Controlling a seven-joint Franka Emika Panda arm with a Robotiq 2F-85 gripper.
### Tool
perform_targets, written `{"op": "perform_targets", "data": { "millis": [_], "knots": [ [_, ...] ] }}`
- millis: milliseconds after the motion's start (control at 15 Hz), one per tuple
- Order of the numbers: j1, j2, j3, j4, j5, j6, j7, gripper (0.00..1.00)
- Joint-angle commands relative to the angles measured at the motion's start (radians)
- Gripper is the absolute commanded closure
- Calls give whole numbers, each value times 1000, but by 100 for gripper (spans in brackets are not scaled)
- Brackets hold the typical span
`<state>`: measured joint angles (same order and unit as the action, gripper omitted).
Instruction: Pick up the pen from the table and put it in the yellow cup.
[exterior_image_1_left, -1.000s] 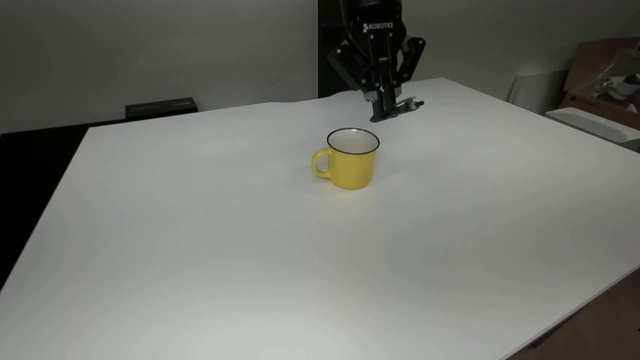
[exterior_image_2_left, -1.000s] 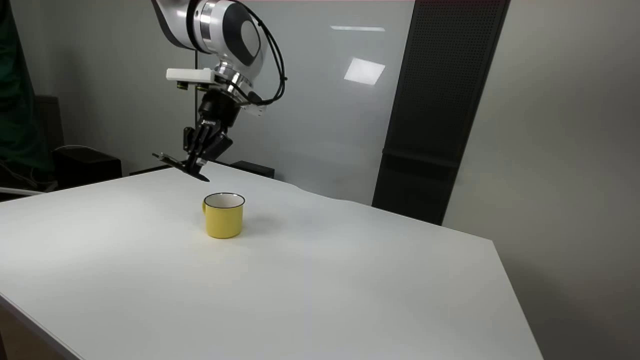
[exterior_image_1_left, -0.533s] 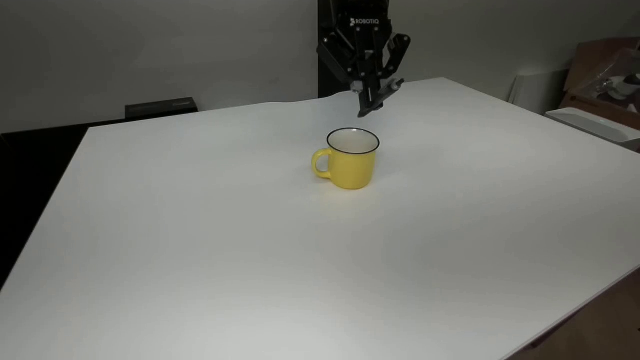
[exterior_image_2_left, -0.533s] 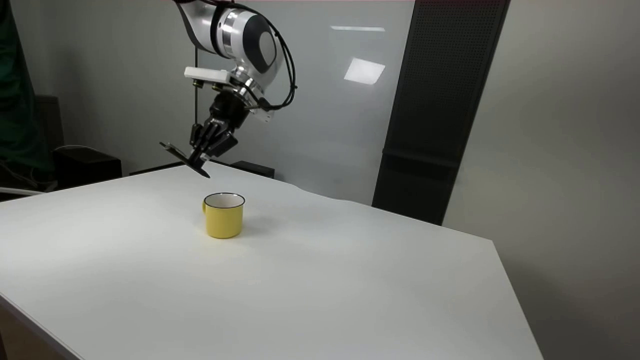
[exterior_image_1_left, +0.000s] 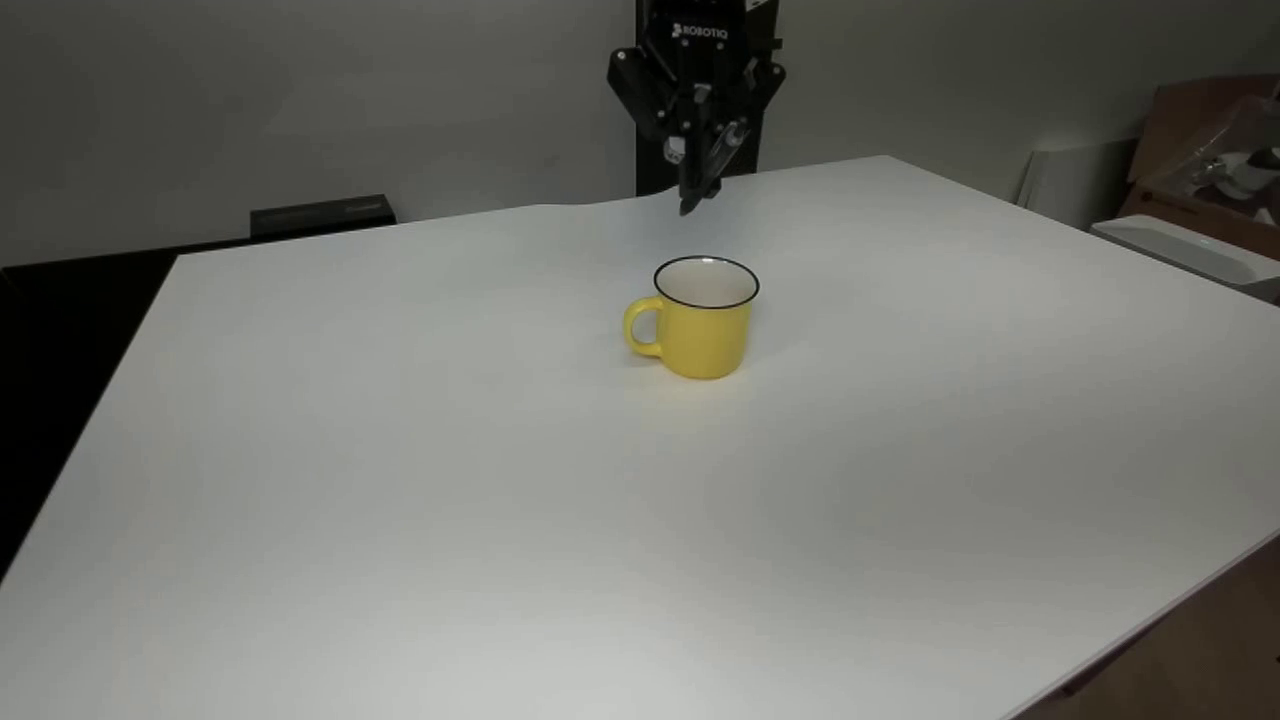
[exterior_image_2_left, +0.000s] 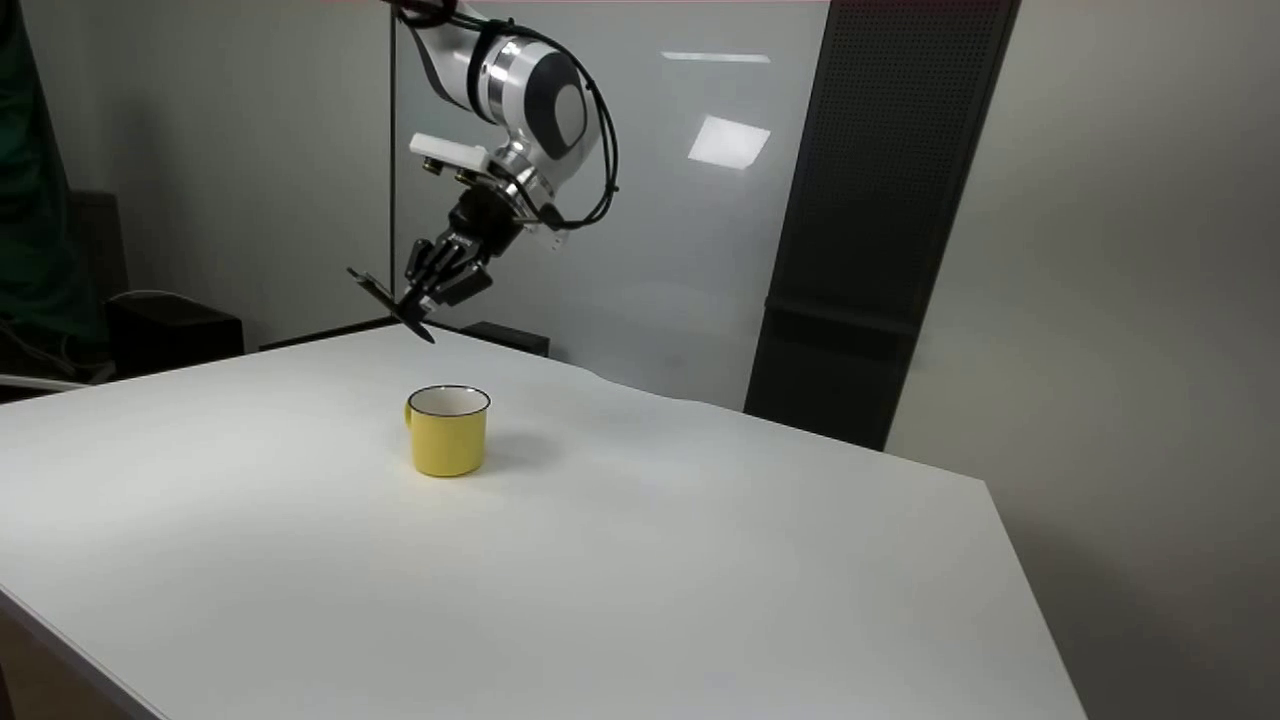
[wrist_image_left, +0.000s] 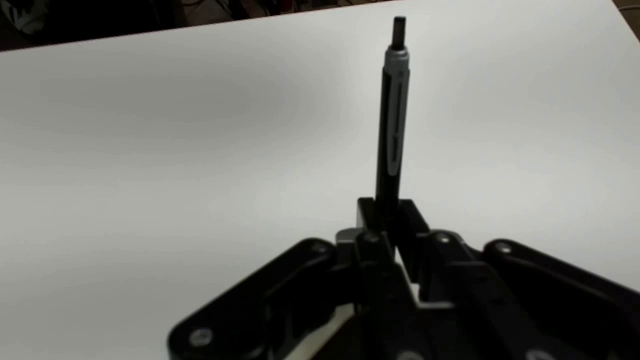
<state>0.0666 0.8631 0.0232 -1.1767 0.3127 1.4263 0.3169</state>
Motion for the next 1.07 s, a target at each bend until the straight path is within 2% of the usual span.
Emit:
{"op": "perform_targets", "data": {
  "millis": [0, 467, 1000],
  "knots": [
    [-28, 86, 4, 147, 39, -73, 76, 97],
    [-68, 162, 2, 226, 74, -106, 133, 97],
    [-102, 209, 0, 243, 104, -124, 169, 97]
  ]
}}
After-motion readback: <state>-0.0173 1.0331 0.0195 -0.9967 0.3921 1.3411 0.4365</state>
